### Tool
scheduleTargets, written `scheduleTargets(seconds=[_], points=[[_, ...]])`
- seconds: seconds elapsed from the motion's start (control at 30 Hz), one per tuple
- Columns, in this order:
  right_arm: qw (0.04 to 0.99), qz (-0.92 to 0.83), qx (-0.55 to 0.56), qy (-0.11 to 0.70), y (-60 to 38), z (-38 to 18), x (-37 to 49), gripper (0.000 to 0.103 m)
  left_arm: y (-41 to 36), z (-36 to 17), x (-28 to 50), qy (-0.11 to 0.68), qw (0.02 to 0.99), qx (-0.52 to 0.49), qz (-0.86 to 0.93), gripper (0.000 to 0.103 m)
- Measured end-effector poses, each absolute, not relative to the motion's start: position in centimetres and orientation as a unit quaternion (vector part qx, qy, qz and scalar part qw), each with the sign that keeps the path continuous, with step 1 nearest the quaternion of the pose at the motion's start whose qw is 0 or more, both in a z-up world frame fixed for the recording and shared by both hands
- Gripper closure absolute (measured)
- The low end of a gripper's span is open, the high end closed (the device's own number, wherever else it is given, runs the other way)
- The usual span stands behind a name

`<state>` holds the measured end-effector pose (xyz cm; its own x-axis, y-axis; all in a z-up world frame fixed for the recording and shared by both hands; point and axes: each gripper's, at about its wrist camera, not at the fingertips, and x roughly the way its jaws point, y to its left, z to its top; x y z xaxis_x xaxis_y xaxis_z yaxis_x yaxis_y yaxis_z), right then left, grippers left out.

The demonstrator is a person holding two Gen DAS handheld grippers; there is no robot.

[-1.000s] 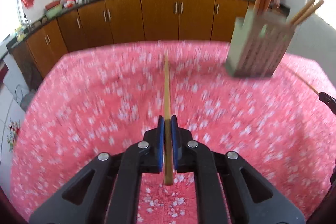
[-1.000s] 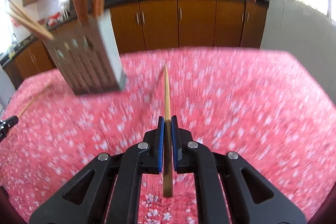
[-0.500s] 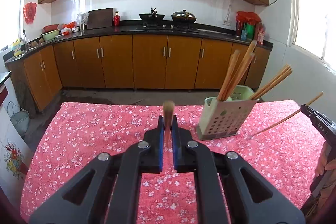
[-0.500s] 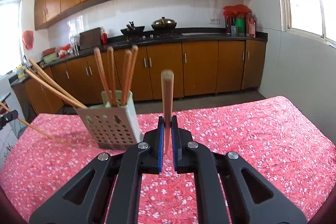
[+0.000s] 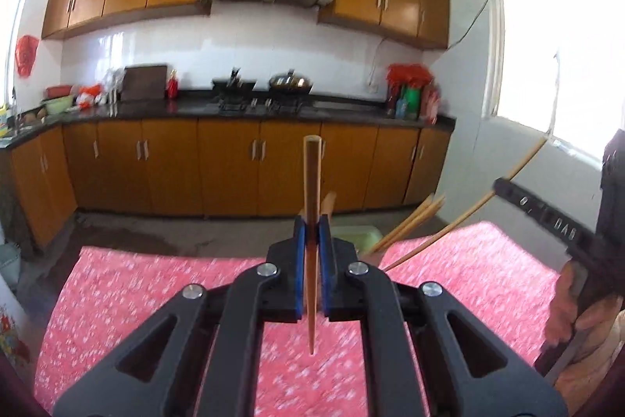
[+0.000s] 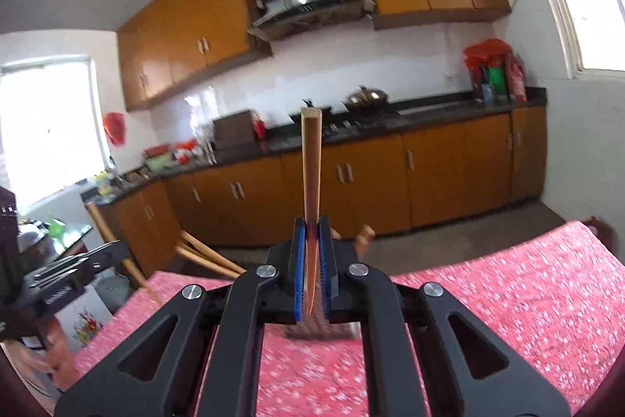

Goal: Organize utensils
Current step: 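Lift the left tool's chopstick over the holder while the right tool carries its chopstick there, then open the left tool over the holder while the right tool opens too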

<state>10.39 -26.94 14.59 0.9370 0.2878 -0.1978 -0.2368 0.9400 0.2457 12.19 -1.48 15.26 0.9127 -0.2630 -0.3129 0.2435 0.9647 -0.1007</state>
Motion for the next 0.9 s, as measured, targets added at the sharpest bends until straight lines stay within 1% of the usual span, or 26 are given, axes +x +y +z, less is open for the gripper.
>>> scheduleTargets(seconds=[0.2,0.4,0.57,0.67,0.8,0.87,0.9], points=[[0.983,0.135,0.087,0.087,-25.4,16.8,11.4,0.096,-4.1,19.1,13.6,0.105,0.986,-0.046,-0.119,0.095],[0.984,0.124,0.069,0.104,-24.6,16.5,14.9,0.096,-5.6,20.7,17.2,0.066,0.992,-0.065,-0.089,0.095],[0.982,0.111,0.073,0.133,-24.7,14.4,17.7,0.095,-5.9,18.9,20.5,0.078,0.991,-0.074,-0.08,0.095],[0.98,0.11,0.082,0.146,-24.7,13.5,18.6,0.095,-6.1,17.5,22.2,0.1,0.989,-0.078,-0.08,0.095],[0.978,0.112,0.083,0.157,-24.9,12.7,19.1,0.095,-6.0,16.1,23.2,0.12,0.986,-0.081,-0.085,0.095],[0.978,0.111,0.087,0.155,-25.1,12.7,19.0,0.095,-5.5,15.8,23.3,0.122,0.985,-0.088,-0.086,0.091],[0.978,0.112,0.088,0.155,-25.1,12.8,19.0,0.094,-5.3,15.9,23.3,0.122,0.985,-0.09,-0.086,0.086]])
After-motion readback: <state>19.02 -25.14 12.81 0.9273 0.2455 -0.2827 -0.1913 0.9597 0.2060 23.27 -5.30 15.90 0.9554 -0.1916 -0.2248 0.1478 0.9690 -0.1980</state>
